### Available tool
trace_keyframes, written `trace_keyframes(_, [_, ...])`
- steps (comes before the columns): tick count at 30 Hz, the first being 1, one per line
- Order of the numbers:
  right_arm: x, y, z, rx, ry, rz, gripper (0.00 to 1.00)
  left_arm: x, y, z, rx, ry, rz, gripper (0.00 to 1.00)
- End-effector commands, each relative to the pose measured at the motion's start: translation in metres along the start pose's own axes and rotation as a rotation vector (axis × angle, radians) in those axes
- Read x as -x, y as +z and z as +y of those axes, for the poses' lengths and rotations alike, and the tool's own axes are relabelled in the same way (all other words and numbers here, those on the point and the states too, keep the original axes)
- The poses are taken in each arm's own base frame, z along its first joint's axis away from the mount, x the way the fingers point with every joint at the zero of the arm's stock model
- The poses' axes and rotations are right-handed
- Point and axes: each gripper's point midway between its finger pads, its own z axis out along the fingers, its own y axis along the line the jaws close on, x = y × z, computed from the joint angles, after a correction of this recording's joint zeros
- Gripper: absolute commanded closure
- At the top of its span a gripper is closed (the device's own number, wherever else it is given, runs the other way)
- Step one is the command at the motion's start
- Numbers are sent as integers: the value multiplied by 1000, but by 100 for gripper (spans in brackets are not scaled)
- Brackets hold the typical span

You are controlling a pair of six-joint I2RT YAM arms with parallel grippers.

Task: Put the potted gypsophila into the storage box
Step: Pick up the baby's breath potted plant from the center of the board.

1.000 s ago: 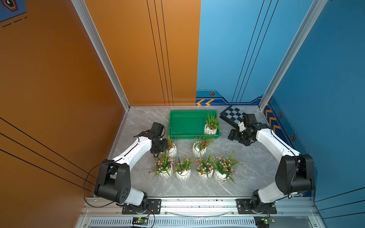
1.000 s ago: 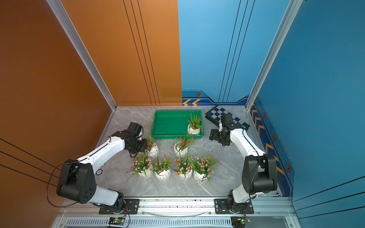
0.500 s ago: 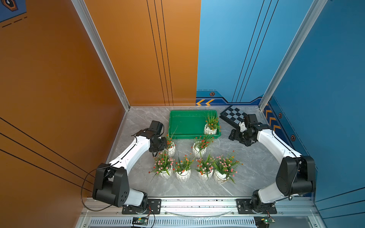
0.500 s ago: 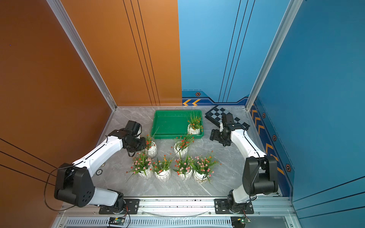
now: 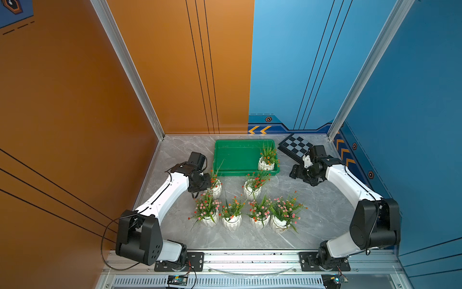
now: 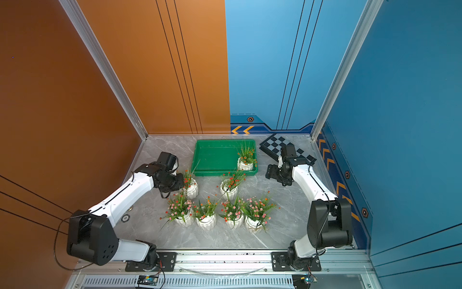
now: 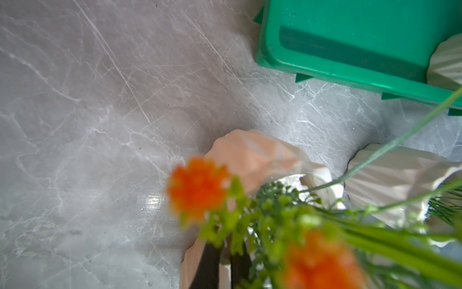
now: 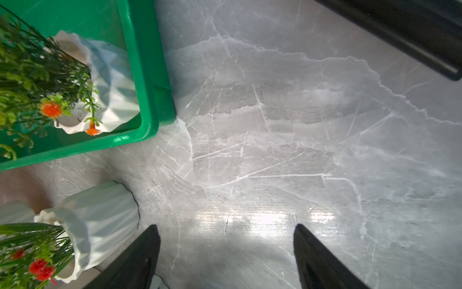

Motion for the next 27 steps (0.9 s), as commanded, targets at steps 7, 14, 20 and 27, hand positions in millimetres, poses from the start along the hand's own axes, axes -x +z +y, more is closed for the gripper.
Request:
trace_keyframes(7, [0, -2, 7, 27, -33, 1, 15, 21, -29, -8, -34, 10, -84, 100])
trace_keyframes(14, [2, -3, 10, 31, -35, -1, 15, 26, -39, -11, -41, 24, -94, 100])
trace_keyframes(20, [4, -1, 12, 34, -40, 1, 15, 30, -47, -14, -48, 28, -100, 100])
trace_keyframes(27, [6, -1, 15, 46, -44, 5, 15, 37, -59, -18, -57, 29, -104, 100])
